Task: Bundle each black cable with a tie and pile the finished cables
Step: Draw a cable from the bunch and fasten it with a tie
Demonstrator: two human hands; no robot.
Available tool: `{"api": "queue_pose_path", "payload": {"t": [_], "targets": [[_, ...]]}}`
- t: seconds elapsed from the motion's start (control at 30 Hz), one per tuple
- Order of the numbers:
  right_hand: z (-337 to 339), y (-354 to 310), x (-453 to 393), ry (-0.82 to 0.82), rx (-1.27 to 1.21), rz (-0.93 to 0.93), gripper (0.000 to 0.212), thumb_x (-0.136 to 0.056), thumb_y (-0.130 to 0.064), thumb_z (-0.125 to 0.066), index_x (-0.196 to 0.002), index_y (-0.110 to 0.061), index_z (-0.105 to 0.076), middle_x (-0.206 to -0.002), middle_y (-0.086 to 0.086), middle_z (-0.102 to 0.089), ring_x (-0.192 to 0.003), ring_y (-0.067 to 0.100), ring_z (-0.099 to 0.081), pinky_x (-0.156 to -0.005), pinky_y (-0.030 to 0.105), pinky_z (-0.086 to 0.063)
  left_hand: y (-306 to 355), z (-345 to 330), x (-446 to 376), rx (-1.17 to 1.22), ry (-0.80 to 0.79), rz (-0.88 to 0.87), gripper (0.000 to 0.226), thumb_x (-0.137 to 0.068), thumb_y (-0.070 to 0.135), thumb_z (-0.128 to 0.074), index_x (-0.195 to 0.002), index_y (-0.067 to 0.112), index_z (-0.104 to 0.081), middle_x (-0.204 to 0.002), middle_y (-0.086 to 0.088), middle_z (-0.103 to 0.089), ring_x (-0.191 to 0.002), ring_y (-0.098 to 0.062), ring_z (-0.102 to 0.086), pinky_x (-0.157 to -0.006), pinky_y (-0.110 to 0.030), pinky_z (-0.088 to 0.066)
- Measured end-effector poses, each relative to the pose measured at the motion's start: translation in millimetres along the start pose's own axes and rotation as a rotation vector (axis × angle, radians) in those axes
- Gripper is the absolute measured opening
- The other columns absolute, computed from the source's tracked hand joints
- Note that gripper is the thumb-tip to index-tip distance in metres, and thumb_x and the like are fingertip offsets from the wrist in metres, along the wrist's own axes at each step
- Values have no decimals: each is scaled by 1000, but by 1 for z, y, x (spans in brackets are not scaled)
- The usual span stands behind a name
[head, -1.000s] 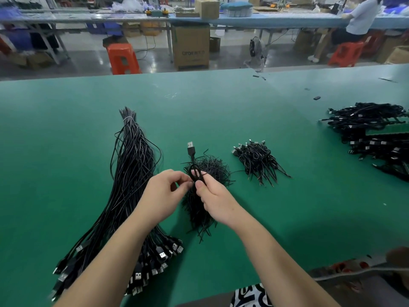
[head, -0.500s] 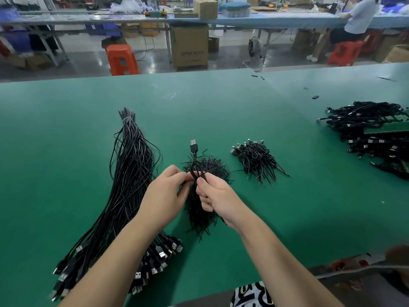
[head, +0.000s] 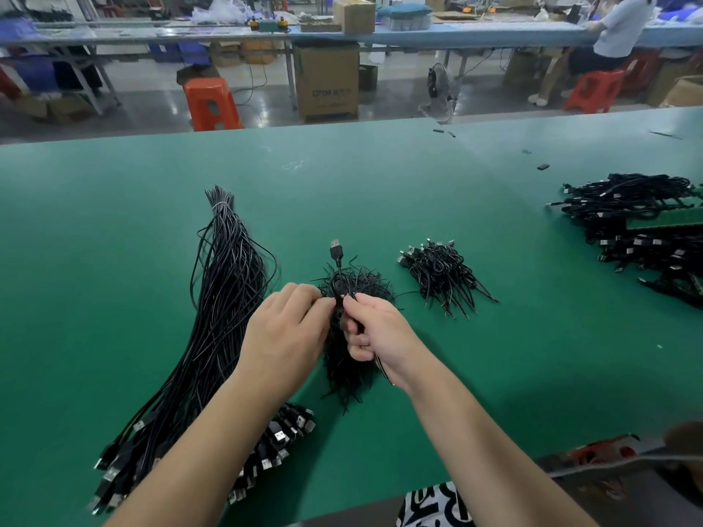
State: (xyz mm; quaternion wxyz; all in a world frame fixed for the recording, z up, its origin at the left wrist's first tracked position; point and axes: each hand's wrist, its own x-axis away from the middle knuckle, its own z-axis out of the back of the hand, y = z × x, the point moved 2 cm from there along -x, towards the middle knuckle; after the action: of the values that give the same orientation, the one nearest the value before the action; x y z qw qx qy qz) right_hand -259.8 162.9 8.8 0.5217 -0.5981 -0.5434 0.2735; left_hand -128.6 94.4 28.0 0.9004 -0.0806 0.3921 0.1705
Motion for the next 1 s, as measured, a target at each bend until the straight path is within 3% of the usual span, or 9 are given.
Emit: {"api": "queue_pose_path", "payload": {"t": [0.13, 0.23, 0.37, 0.47, 0.57, 0.67, 0.77, 0.87, 1.0], "targets": [[1, -3, 2, -150, -92, -85, 51, -106, -22, -44, -60, -30, -64, -62, -5, -38, -48, 5, -21, -37, 17, -16, -1, 4, -4, 54, 74, -94, 16, -91, -4, -62, -94, 7, -73, -104, -9, -69, -103, -29, -64, -82, -41, -52], [4, -8, 4, -290, -86, -163, 48, -106, -23, -38, -68, -28, -68, -61, -6, -33, -48, 4, -20, -36, 15, -17, -1, 6, -11, 180, 13, -126, 17, -93, -3, -61, -92, 9, -72, -116, -4, -72, -123, -18, -62, -102, -41, -48], [5, -7, 1, -293, -6, -155, 28, -102, -24, -38, -83, -15, -56, -59, -6, -33, -46, 5, -20, -36, 17, -17, -6, 7, -14, 415, -99, 195, 12, -93, 12, -60, -91, 18, -71, -88, 15, -71, -90, 14, -57, -80, -34, -47], [1, 2, 0, -226, 165, -97, 25, -99, -34, -41, -85, -17, -52, -60, -8, -32, -48, 7, -19, -40, 20, -14, -7, 3, -11, 572, -151, 503, 16, -94, 12, -66, -87, 26, -72, -75, 24, -66, -69, 8, -55, -63, -12, -40], [2, 4, 1, -168, 466, 6, 30, -106, -32, -35, -84, -22, -52, -57, -15, -38, -47, 4, -29, -46, 19, -24, -9, -1, -8, 597, -218, 662, 26, -93, 15, -70, -82, 39, -69, -71, 29, -65, -56, -1, -51, -53, -11, -36], [2, 0, 2, -65, 961, 207, 34, -105, -38, -37, -74, -26, -43, -64, -11, -47, -58, 5, -42, -59, 29, -32, -8, -1, -9, 563, -246, 687, 25, -93, 17, -69, -81, 38, -69, -69, 34, -63, -56, 1, -53, -53, -10, -37], [0, -3, 1, -11, 1259, 325, 37, -107, -41, -35, -74, -24, -33, -68, -5, -47, -67, 24, -50, -62, 38, -29, -5, -3, -9, 564, -242, 721, 20, -93, 15, -68, -83, 32, -71, -71, 33, -64, -64, 9, -57, -60, -8, -41], [-1, -6, 1, 10, 1477, 470, 30, -108, -39, -30, -85, -21, -38, -79, 5, -60, -76, 36, -60, -63, 38, -30, -5, -5, -8, 568, -260, 772, 14, -94, 16, -67, -86, 26, -74, -76, 24, -69, -71, 6, -62, -69, -23, -51], [-3, -9, -1, 13, 1706, 617, 36, -109, -38, -26, -96, -14, -51, -85, 8, -68, -71, 34, -64, -59, 37, -29, -9, -7, -9, 588, -323, 810, 18, -94, 16, -66, -84, 28, -73, -76, 25, -69, -68, 4, -63, -68, -27, -48]]}}
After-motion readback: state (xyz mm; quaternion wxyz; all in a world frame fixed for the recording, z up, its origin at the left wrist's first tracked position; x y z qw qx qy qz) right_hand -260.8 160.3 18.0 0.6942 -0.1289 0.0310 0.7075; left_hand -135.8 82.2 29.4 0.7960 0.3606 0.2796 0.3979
